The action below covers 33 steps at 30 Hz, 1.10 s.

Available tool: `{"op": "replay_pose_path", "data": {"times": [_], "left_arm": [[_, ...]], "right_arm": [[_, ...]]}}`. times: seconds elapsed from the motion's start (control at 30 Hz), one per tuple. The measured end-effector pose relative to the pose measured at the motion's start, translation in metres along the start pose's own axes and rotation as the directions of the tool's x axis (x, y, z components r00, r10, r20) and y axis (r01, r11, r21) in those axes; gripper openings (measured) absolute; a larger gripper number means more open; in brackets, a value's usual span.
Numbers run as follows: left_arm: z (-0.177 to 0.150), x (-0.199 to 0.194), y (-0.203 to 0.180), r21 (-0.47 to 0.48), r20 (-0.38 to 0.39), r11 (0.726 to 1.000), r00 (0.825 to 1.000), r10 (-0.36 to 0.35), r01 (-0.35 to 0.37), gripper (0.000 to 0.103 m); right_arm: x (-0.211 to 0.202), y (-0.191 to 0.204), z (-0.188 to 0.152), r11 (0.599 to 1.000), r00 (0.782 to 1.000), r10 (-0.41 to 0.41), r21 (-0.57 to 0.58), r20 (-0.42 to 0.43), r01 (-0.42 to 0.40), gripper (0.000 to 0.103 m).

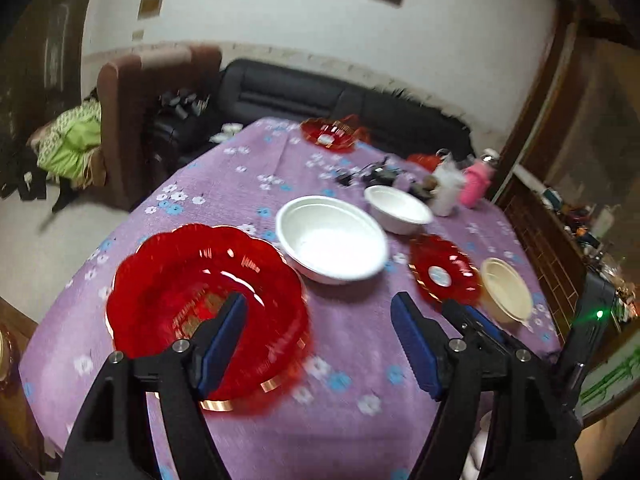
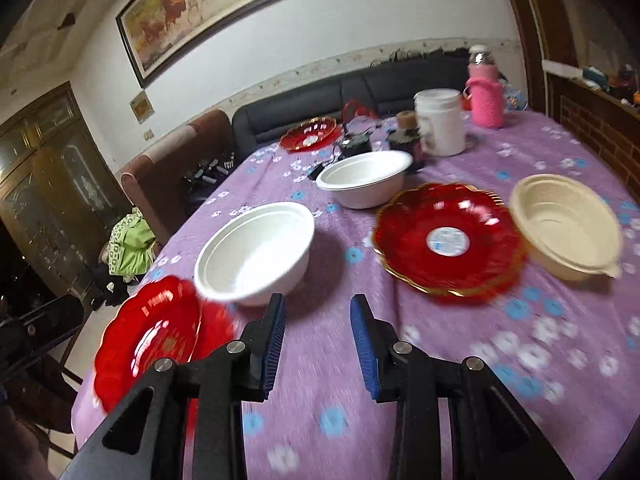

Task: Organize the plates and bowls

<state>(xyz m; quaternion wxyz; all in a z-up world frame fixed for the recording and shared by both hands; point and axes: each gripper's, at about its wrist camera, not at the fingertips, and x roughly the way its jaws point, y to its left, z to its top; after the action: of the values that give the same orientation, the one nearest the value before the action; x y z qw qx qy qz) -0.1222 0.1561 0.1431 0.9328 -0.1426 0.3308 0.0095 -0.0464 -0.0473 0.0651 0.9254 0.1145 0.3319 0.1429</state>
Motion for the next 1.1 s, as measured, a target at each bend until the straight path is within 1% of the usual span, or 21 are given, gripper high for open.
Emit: {"op": "replay_pose_path", "data": {"times": [0.07,0.1,0.2,0.27,0.3,0.33,0.37,0.4,0.43,0.47,0.5,0.53,0.57,0.6,0.67,0.73,0.77,0.87,0.93,1.0,1.1], "left_arm": [[-0.022,-0.019,-0.013,0.018,0.043,1.0,0.999,-0.013,0.012,0.076],[-0.029,-0.023,-0.017,0.03,0.049,0.999,0.999,-0.022,0.021,0.076],[-0.053,-0.043,-0.034,0.112,0.103,0.994,0.994,-0.031,0.02,0.076],[-0.061,-0.06,-0.043,0.146,0.158,0.989,0.987,-0.025,0.001,0.077],[-0.061,-0.069,-0.046,0.157,0.182,0.988,0.983,-0.041,0.012,0.077],[-0.061,-0.076,-0.047,0.162,0.196,0.987,0.979,-0.052,0.02,0.077],[-0.059,-0.086,-0.047,0.166,0.222,0.986,0.973,-0.067,0.03,0.08],[-0.057,-0.097,-0.045,0.165,0.247,0.986,0.966,-0.071,0.03,0.082],[-0.057,-0.105,-0.044,0.162,0.267,0.986,0.961,-0.07,0.027,0.088],[-0.057,-0.114,-0.04,0.156,0.301,0.988,0.951,-0.066,0.019,0.096],[-0.058,-0.12,-0.037,0.148,0.327,0.989,0.943,-0.056,0.007,0.098],[-0.059,-0.125,-0.034,0.141,0.353,0.99,0.935,-0.047,-0.004,0.1],[-0.061,-0.128,-0.031,0.14,0.375,0.99,0.926,-0.043,-0.01,0.1],[-0.062,-0.128,-0.03,0.143,0.385,0.989,0.922,-0.035,-0.022,0.1],[-0.063,-0.123,-0.03,0.153,0.388,0.987,0.922,-0.019,-0.044,0.1],[-0.062,-0.116,-0.03,0.155,0.368,0.987,0.93,-0.02,-0.04,0.1],[-0.062,-0.111,-0.031,0.164,0.353,0.986,0.935,-0.021,-0.039,0.1],[-0.065,-0.103,-0.032,0.174,0.333,0.983,0.943,-0.012,-0.049,0.1],[-0.066,-0.098,-0.032,0.181,0.318,0.982,0.948,-0.011,-0.05,0.1],[-0.065,-0.094,-0.031,0.183,0.305,0.982,0.952,-0.006,-0.052,0.1],[-0.06,-0.088,-0.028,0.19,0.279,0.98,0.96,0.005,-0.06,0.1]], "right_arm": [[-0.026,-0.003,-0.009,0.999,0.999,-0.032,-0.023,0.029,0.033,0.036],[-0.038,-0.004,-0.013,0.998,0.998,-0.049,-0.029,0.043,0.05,0.036],[-0.063,-0.016,-0.015,0.997,0.995,-0.077,-0.017,0.06,0.078,0.036],[-0.08,-0.028,0.013,0.993,0.991,-0.115,-0.013,0.062,0.116,0.036],[-0.094,-0.032,0.034,0.989,0.985,-0.144,-0.014,0.099,0.146,0.036],[-0.107,-0.035,0.057,0.983,0.974,-0.174,-0.025,0.145,0.18,0.036],[-0.124,-0.034,0.08,0.973,0.957,-0.212,-0.044,0.199,0.225,0.036],[-0.149,-0.029,0.111,0.956,0.926,-0.258,-0.065,0.275,0.286,0.036],[-0.166,-0.025,0.13,0.947,0.908,-0.274,-0.076,0.316,0.312,0.036],[-0.187,-0.019,0.152,0.942,0.893,-0.278,-0.083,0.353,0.326,0.037],[-0.203,-0.014,0.164,0.942,0.886,-0.273,-0.081,0.375,0.325,0.047],[-0.22,-0.009,0.173,0.946,0.879,-0.261,-0.077,0.399,0.316,0.065],[-0.235,-0.004,0.173,0.953,0.874,-0.234,-0.079,0.426,0.293,0.075],[-0.246,0.0,0.164,0.965,0.875,-0.185,-0.086,0.448,0.248,0.086],[-0.245,-0.002,0.139,0.984,0.892,-0.106,-0.085,0.44,0.159,0.087],[-0.219,-0.002,0.101,0.992,0.928,-0.068,-0.078,0.367,0.104,0.087],[-0.204,-0.003,0.085,0.992,0.942,-0.068,-0.08,0.328,0.099,0.087],[-0.148,-0.004,0.039,0.99,0.979,-0.088,-0.092,0.183,0.106,0.08],[-0.118,-0.01,0.023,0.993,0.992,-0.08,-0.076,0.1,0.088,0.077],[-0.101,-0.014,0.017,0.994,0.995,-0.08,-0.066,0.056,0.084,0.074],[-0.09,-0.024,0.02,0.994,0.996,-0.083,-0.061,0.041,0.086,0.073]]}}
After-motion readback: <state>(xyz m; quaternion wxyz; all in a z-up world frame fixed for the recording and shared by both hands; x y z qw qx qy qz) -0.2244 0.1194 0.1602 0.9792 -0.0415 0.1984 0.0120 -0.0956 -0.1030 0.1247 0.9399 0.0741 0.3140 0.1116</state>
